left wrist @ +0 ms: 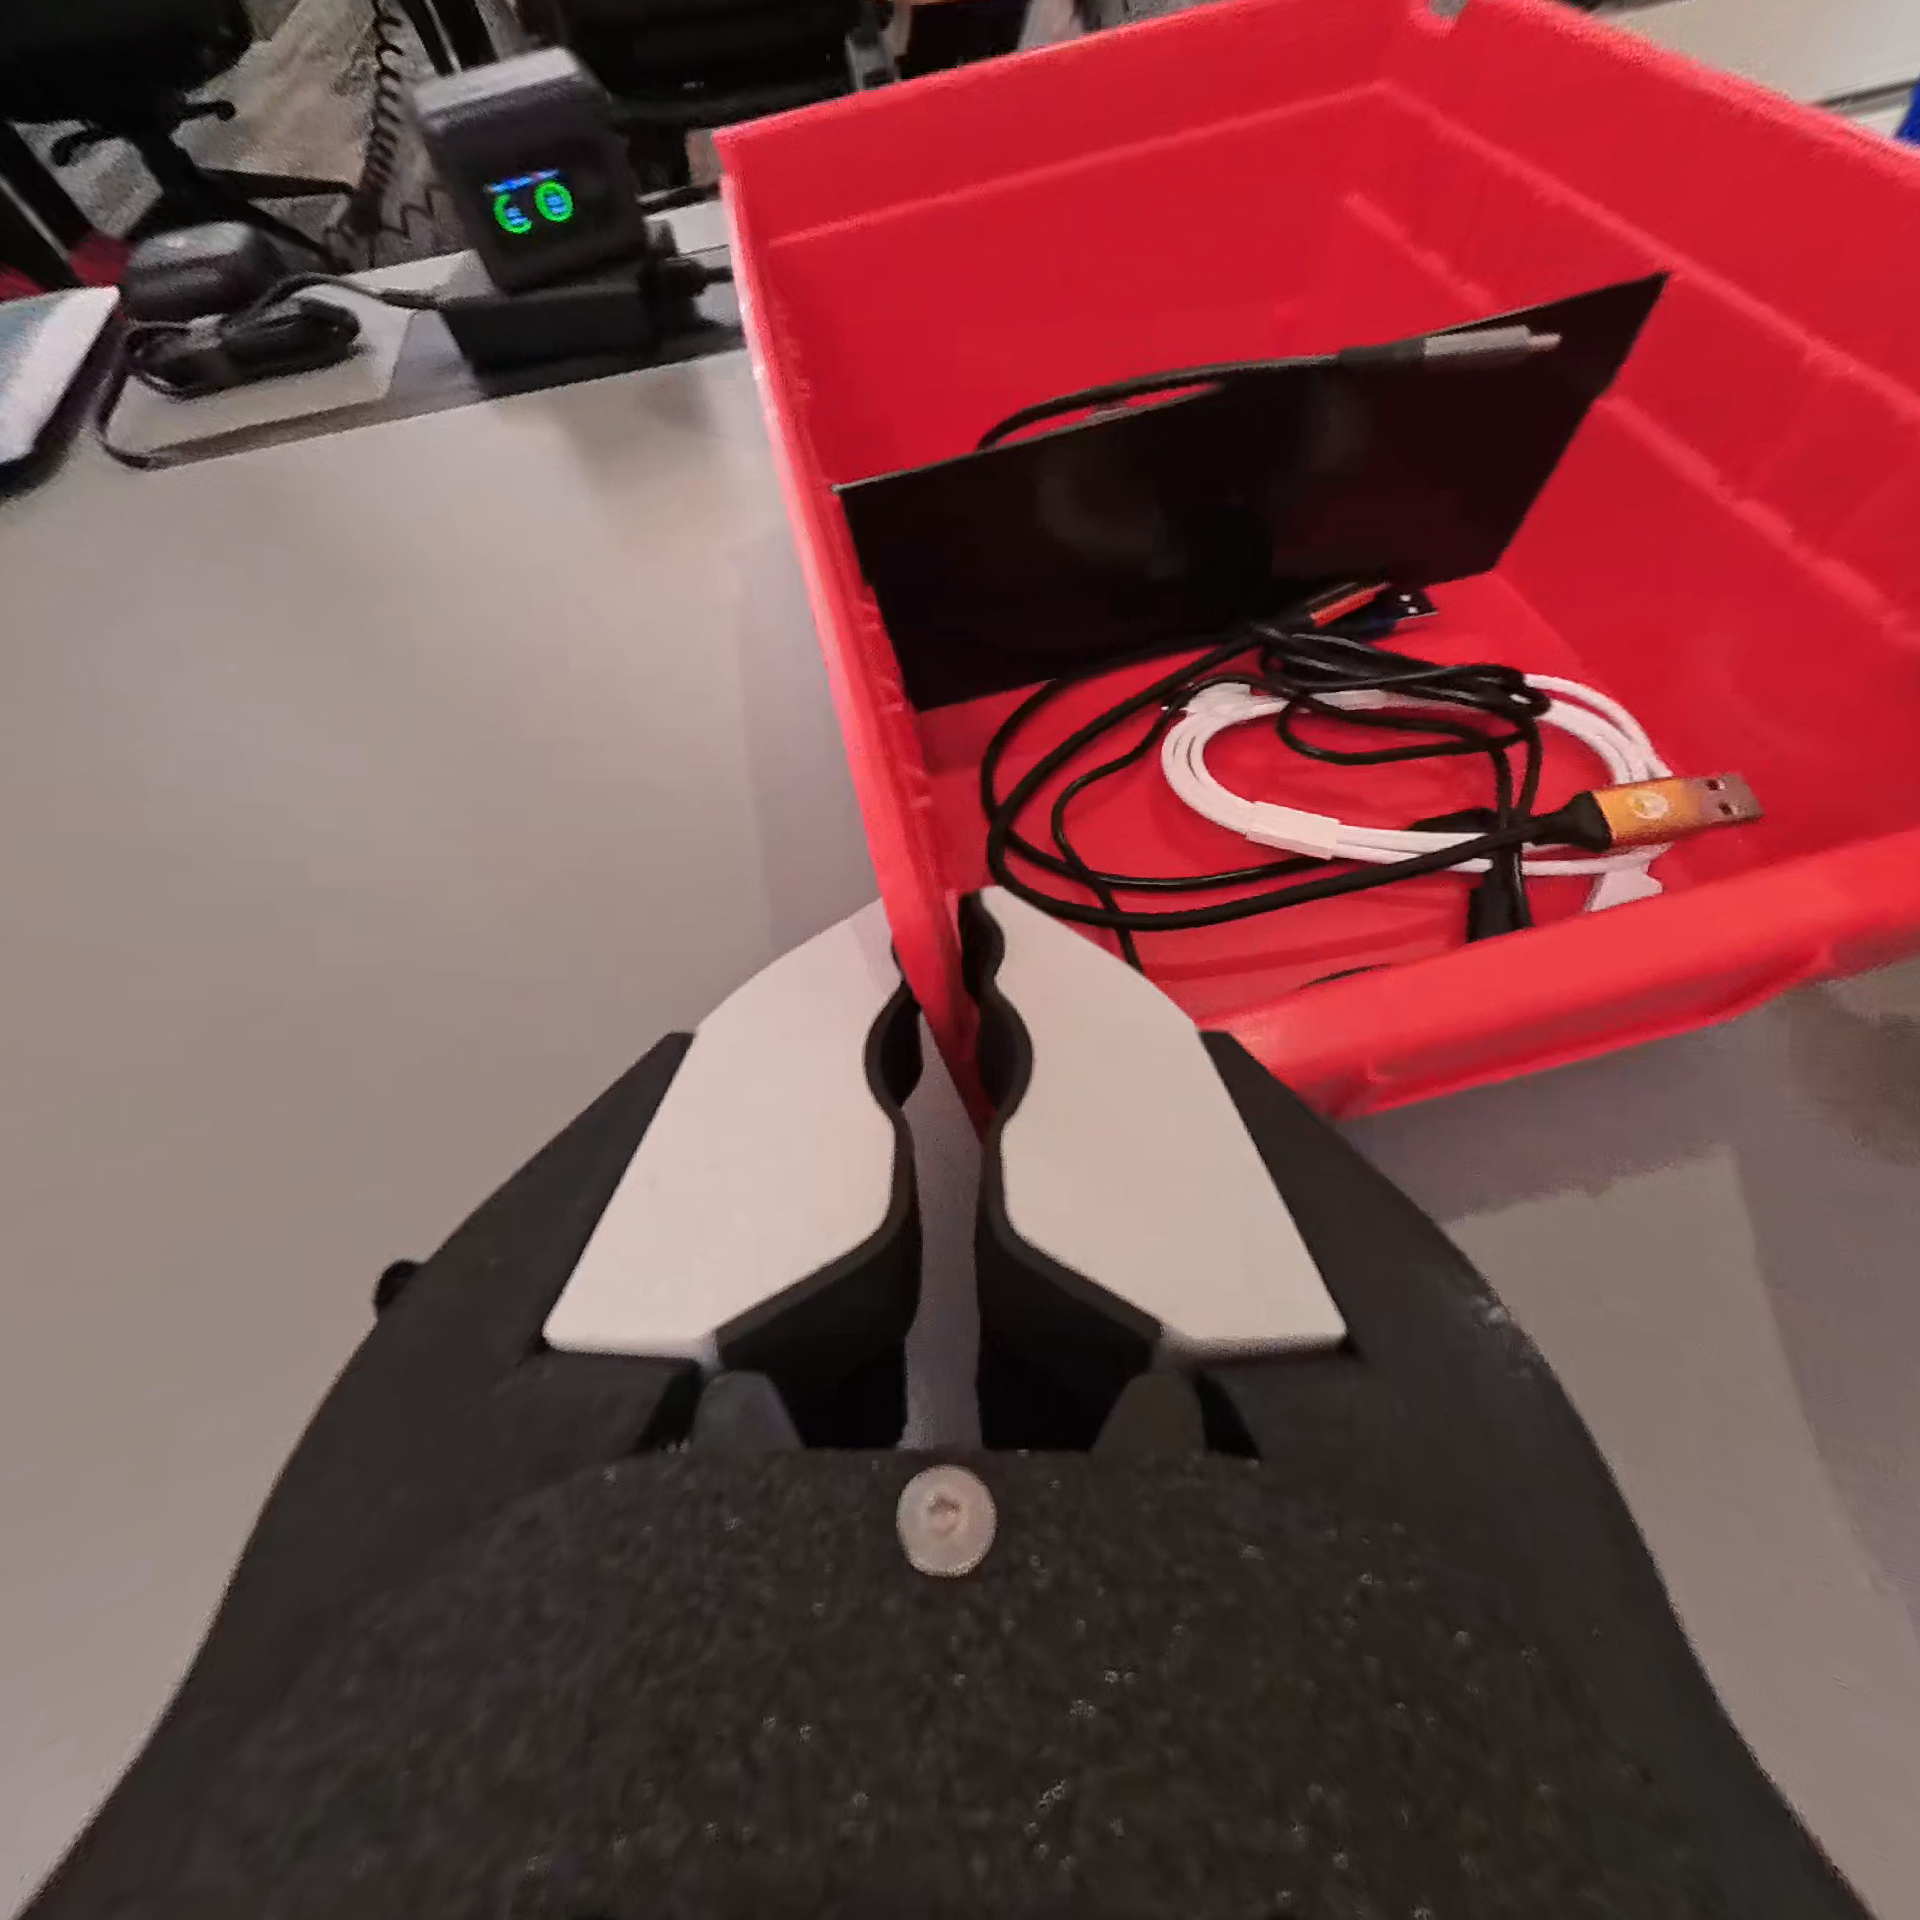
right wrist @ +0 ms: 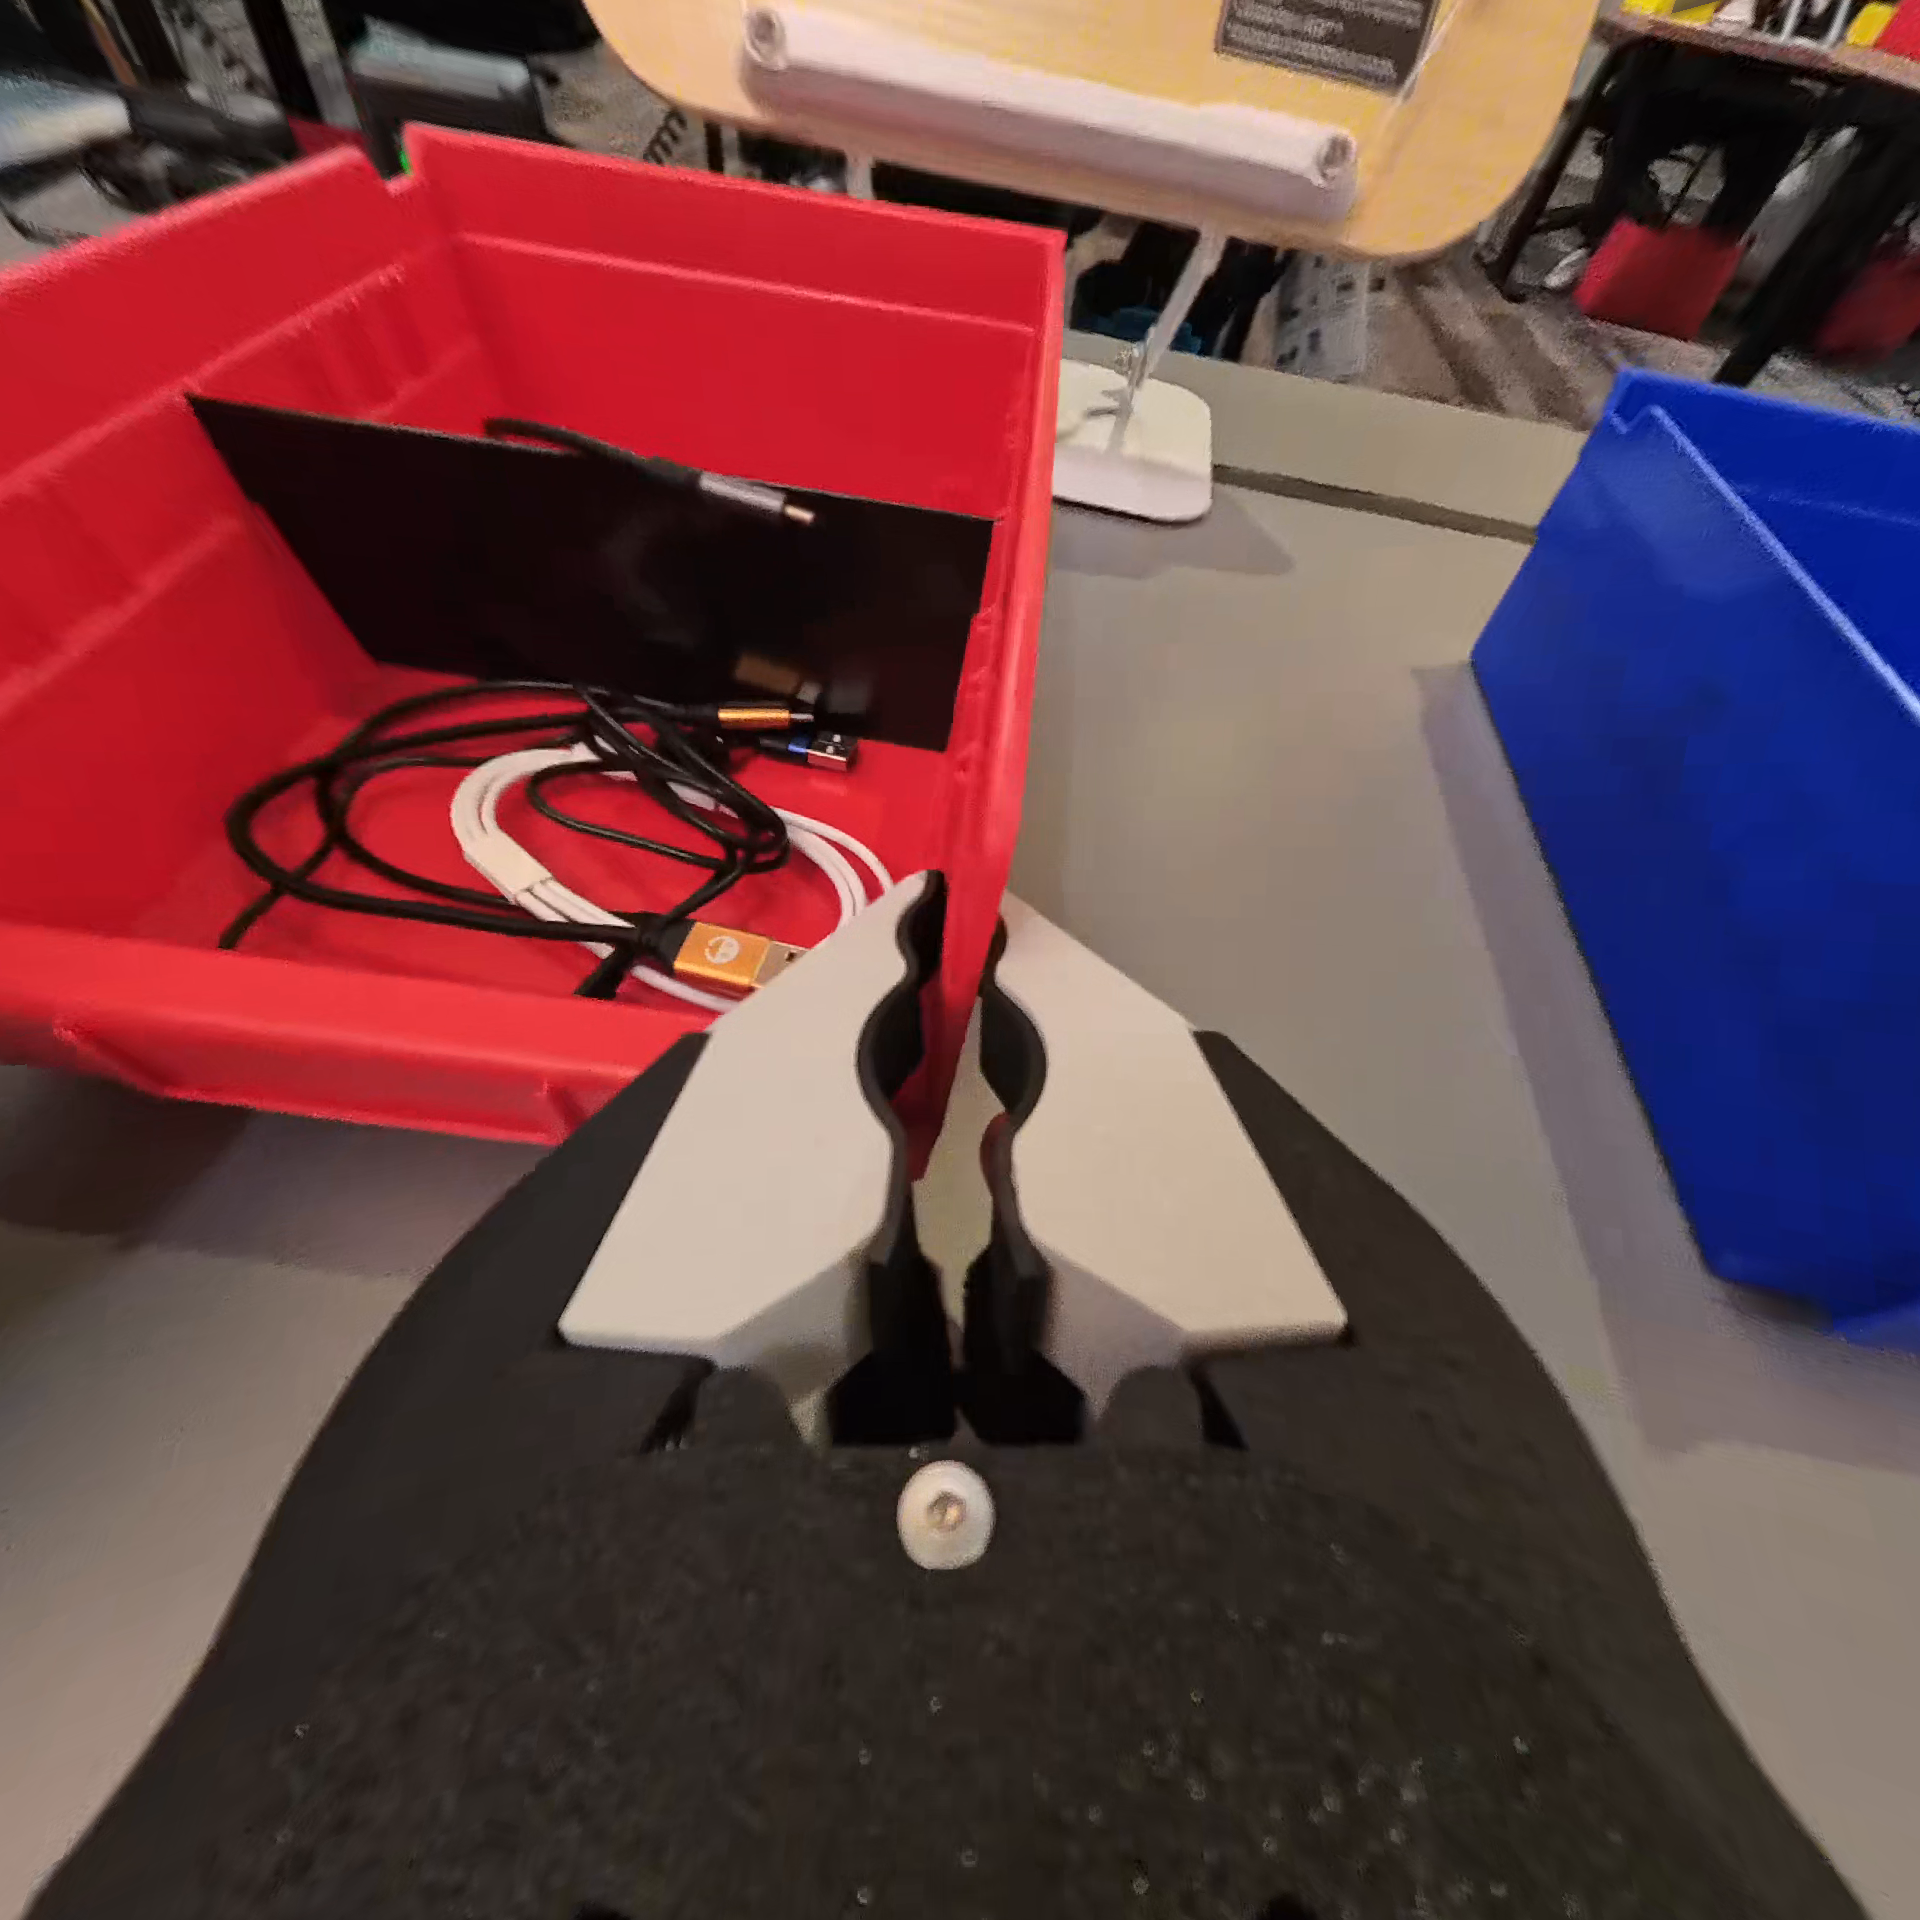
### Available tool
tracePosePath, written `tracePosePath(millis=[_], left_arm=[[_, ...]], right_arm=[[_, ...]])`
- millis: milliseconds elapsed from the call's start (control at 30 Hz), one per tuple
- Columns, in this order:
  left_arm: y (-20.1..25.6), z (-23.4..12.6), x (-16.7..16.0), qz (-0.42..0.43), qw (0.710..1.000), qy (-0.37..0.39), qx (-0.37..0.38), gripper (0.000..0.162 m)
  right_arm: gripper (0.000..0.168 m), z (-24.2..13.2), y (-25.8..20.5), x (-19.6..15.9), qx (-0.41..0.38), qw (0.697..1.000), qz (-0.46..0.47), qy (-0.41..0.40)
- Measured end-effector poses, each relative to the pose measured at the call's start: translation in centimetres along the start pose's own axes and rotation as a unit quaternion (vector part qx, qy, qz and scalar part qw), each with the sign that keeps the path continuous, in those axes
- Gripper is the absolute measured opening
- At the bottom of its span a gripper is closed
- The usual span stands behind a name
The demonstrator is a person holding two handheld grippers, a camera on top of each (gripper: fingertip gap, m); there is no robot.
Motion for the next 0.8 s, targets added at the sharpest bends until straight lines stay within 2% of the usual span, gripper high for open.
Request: tracePosePath(millis=[267, 400, 467, 567, 667, 733, 767, 800], left_arm=[[-13.9, -3.3, -2.5, 0.003, 0.999, 0.021, 0.028, 0.004], [-18.9, -3.5, -4.0, -0.010, 0.999, 0.017, 0.028, 0.003], [-20.0, -2.4, -4.8, -0.015, 1.000, -0.001, 0.023, 0.004], [-20.7, -1.6, -4.9, -0.055, 0.998, 0.019, 0.001, 0.003], [-20.6, -1.8, -4.8, -0.045, 0.998, 0.020, 0.030, 0.005], [-20.3, -2.2, -4.8, -0.016, 0.998, 0.025, 0.061, 0.016], [-20.4, -2.7, -4.8, -0.004, 0.996, 0.021, 0.092, 0.028], [-20.7, -3.4, -4.6, 0.003, 0.991, 0.016, 0.131, 0.034]], right_arm=[[0.003, -1.1, -14.0, 2.5, 0.026, 0.998, -0.041, 0.043], [0.004, 0.2, -19.3, 2.5, 0.043, 0.997, -0.057, 0.018], [0.004, 1.0, -20.3, 2.3, 0.051, 0.997, -0.054, -0.004], [0.007, 1.3, -20.6, 2.4, 0.078, 0.996, -0.049, 0.002], [0.011, 0.9, -20.2, 2.5, 0.146, 0.988, -0.053, -0.008], [0.024, -0.3, -19.6, 2.7, 0.211, 0.975, -0.066, 0.000], [0.035, -1.2, -19.1, 2.7, 0.244, 0.966, -0.082, 0.011], [0.038, -2.0, -17.9, 2.8, 0.252, 0.963, -0.090, 0.031]])
Point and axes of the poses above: each gripper's, where its closed fingertips meet, z out along the fingers, x out of its top, y = z × x across the jaws, the point moved 5 cm from there along -z, back along the fingers, and after that the axes turned 13 degrees about -y, right-handed, at the moved point
